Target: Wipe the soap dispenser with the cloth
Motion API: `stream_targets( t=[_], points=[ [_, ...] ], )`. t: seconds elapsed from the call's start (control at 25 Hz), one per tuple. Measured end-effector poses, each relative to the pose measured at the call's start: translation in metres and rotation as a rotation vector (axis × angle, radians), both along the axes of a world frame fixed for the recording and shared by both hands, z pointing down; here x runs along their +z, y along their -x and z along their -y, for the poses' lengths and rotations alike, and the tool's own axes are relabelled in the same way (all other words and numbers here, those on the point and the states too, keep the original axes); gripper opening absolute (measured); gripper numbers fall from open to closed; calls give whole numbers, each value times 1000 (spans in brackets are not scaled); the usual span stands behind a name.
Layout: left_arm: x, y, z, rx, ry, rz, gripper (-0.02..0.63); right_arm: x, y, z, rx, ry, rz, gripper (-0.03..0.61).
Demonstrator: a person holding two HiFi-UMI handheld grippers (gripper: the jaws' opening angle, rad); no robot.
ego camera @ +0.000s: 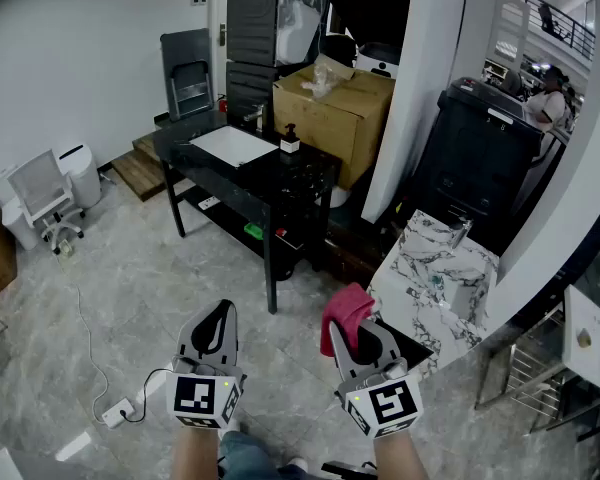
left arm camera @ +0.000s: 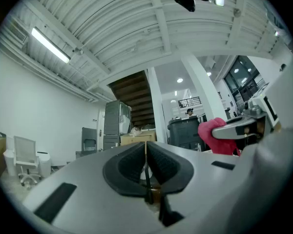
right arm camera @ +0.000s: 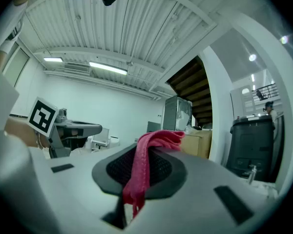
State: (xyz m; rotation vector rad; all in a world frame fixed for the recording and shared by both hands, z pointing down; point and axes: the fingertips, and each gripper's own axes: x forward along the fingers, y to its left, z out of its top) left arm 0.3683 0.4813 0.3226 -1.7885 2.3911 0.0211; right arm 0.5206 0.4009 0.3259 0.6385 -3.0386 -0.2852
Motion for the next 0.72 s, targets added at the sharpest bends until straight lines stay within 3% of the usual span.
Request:
stream_targets(
  t=[0.32,0.52,0.72],
  points=[
    [-9,-6,3,-23,-22,14,24,-6,-11,12,10,-11,24,48],
    [-8,20,26,-9,-30,6,24,-3,9,32,34,-12,14,49],
    [-2,68,66,16,-25,2,23,-4,54,66,53,0,35,49]
  ],
)
